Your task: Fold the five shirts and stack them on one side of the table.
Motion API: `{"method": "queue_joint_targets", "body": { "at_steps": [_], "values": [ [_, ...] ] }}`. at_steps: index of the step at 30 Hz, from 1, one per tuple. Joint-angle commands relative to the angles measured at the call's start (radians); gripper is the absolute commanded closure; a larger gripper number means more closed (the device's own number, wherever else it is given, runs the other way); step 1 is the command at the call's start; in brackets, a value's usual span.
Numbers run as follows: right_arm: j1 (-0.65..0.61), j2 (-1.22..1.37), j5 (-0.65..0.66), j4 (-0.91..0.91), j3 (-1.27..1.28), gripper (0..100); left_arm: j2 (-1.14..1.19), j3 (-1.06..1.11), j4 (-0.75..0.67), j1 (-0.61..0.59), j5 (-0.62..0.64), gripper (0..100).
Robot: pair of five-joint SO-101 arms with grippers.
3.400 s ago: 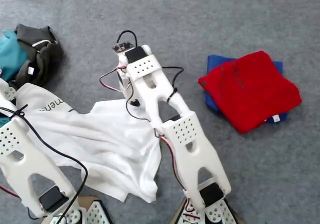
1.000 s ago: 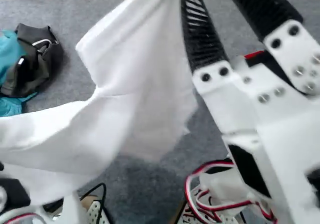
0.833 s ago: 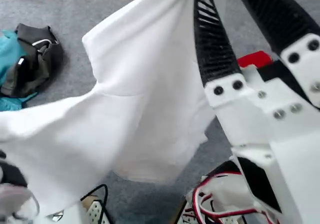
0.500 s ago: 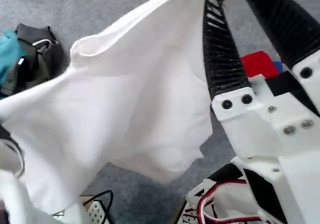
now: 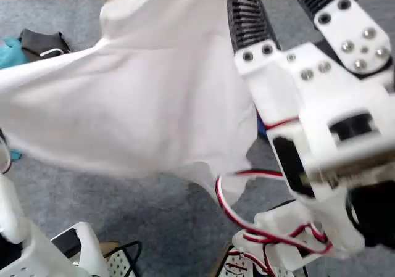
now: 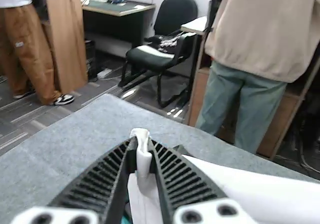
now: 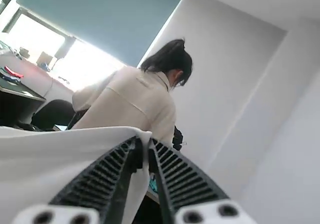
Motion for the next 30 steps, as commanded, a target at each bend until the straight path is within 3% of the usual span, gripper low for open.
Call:
{"method": "queue_joint_targets", "body": {
  "at_steps": [1, 9, 15, 19, 25, 28, 30],
  "values": [
    [0.055, -0.007, 0.002, -0.037, 0.056, 98.5, 0.006, -0.038, -0.043, 0.070, -0.008, 97],
    [0.164, -0.018, 0.008, -0.083, 0.079, 98.5, -0.005, -0.137, 0.180, 0.077, -0.037, 97],
    [0.173, -0.088, 0.014, -0.046, -0.036, 98.5, -0.005, -0.398, 0.436, 0.077, -0.081, 97],
    [0.173, -0.179, 0.100, 0.028, -0.041, 98.5, -0.005, -0.573, 0.563, 0.082, -0.081, 97],
    [0.176, -0.189, 0.121, 0.161, 0.064, 98.5, -0.005, -0.584, 0.586, 0.087, -0.051, 97],
    [0.178, -0.128, 0.114, 0.184, 0.229, 98.5, 0.005, -0.475, 0.562, 0.088, -0.026, 97],
    [0.178, -0.068, 0.114, 0.146, 0.358, 98.5, 0.005, -0.312, 0.453, 0.096, -0.025, 97]
  ]
}}
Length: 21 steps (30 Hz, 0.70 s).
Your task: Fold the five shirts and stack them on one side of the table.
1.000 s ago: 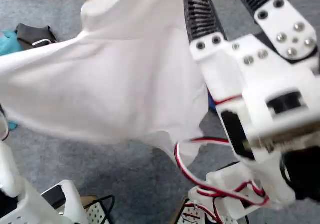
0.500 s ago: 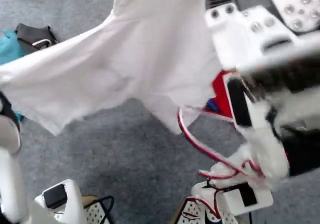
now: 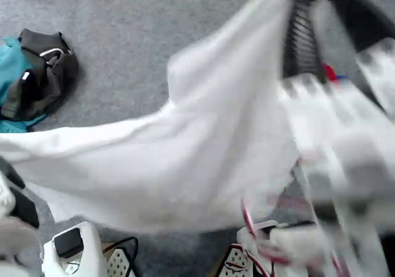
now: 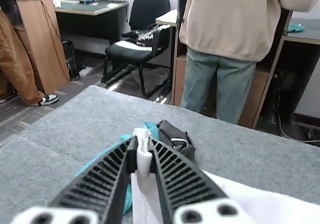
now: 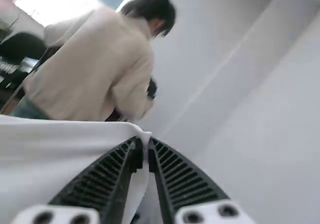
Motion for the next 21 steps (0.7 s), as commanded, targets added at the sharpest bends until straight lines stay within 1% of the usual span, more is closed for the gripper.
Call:
{"method": "queue_joint_targets", "body": {
  "at_steps": [1, 3, 5, 8, 9, 10, 11, 12, 14, 18, 21],
  "values": [
    [0.008, 0.107, -0.002, -0.072, 0.223, 98.5, 0.009, 0.278, -0.196, 0.031, 0.018, 97],
    [0.023, 0.182, -0.005, -0.213, 0.354, 98.5, 0.009, 0.519, -0.407, 0.062, 0.018, 97],
    [0.049, 0.262, -0.040, -0.419, 0.484, 98.5, 0.012, 0.789, -0.686, 0.088, 0.018, 97],
    [0.081, 0.395, -0.097, -0.789, 0.644, 98.5, 0.023, 1.188, -1.267, 0.125, 0.015, 97],
    [0.089, 0.441, -0.110, -0.918, 0.682, 98.5, 0.041, 1.283, -1.462, 0.130, 0.012, 97],
    [0.092, 0.492, -0.118, -1.048, 0.705, 98.5, 0.074, 1.340, -1.619, 0.130, 0.009, 97],
    [0.094, 0.541, -0.118, -1.157, 0.714, 98.5, 0.115, 1.357, -1.723, 0.130, 0.009, 97],
    [0.094, 0.590, -0.118, -1.249, 0.711, 98.5, 0.166, 1.339, -1.771, 0.128, 0.009, 97],
    [0.089, 0.677, -0.117, -1.358, 0.671, 98.5, 0.284, 1.236, -1.781, 0.122, 0.009, 97],
    [0.075, 0.803, -0.121, -1.384, 0.492, 98.5, 0.562, 0.960, -1.745, 0.108, 0.017, 97],
    [0.074, 0.885, -0.121, -1.381, 0.367, 98.5, 0.744, 0.754, -1.671, 0.111, 0.017, 97]
  ]
}}
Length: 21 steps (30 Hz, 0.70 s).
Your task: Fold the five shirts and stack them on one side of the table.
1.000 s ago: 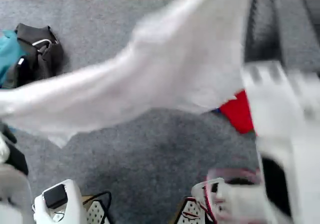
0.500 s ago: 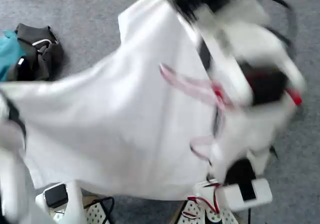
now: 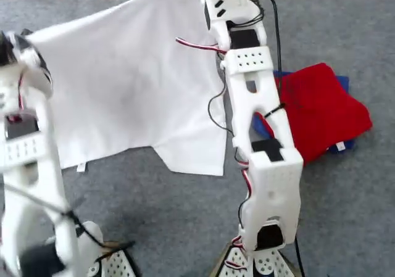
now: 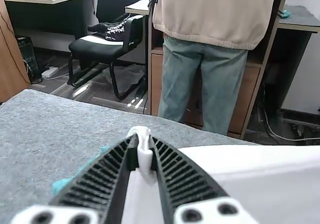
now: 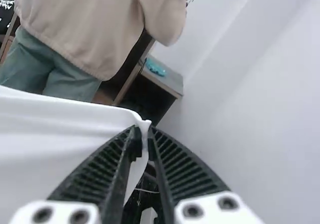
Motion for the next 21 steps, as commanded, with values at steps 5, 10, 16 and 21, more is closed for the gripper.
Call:
{"method": "queue_joint_targets", "body": {
  "at_steps": [5, 10, 16, 21],
  "values": [
    [-0.005, 0.120, -0.009, 0.129, -0.306, 98.5, 0.299, -0.433, 0.210, 0.005, 0.006, 97],
    [-0.008, 0.139, -0.046, 0.423, -0.400, 98.5, 0.288, -0.407, 0.348, -0.001, 0.002, 97],
    [-0.046, 0.143, -0.044, 1.126, -0.573, 98.5, 0.149, -0.311, 0.715, 0.005, -0.035, 97],
    [-0.058, 0.145, -0.037, 1.606, -0.616, 98.4, 0.086, -0.101, 0.755, 0.004, -0.144, 97]
  ]
}}
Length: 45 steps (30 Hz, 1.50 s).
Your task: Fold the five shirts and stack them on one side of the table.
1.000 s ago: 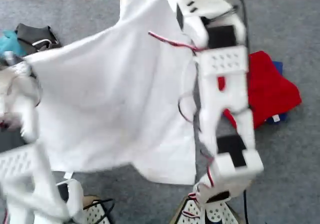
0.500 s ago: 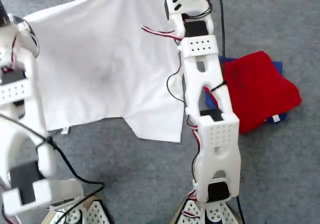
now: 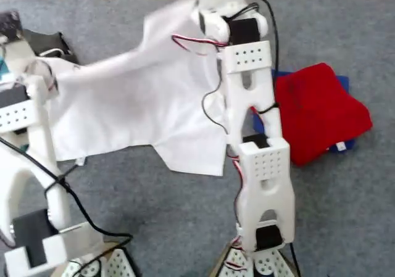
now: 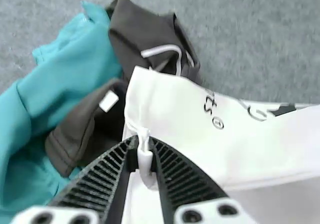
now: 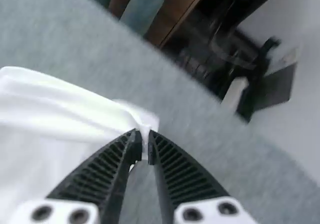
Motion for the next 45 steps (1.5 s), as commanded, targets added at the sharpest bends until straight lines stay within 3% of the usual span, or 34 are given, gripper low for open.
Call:
{"method": "queue_joint_targets", "body": {
  "at_steps": [1, 7, 12, 24, 31, 36, 45],
  "values": [
    [-0.014, -0.005, -0.002, 0.361, -0.056, 98.4, -0.060, 0.150, 0.006, 0.004, -0.075, 97],
    [-0.054, -0.047, -0.049, 0.358, 0.386, 98.4, -0.060, 0.475, -0.186, -0.001, -0.133, 97],
    [-0.006, -0.171, -0.057, 0.189, 0.668, 98.4, -0.068, 0.555, -0.227, -0.002, -0.135, 97],
    [0.003, -0.567, -0.051, 0.089, 1.035, 98.4, -0.060, 0.358, -0.121, -0.208, -0.133, 97],
    [-0.015, -0.670, -0.057, -0.112, 1.349, 98.4, 0.008, 0.375, -0.130, -0.119, -0.239, 97],
    [0.063, -0.671, -0.058, -0.244, 1.461, 98.4, 0.143, 0.380, -0.204, -0.087, -0.241, 97],
    [0.097, -0.677, -0.048, -0.198, 1.481, 98.4, 0.250, 0.242, -0.107, -0.105, -0.245, 97]
  ]
}}
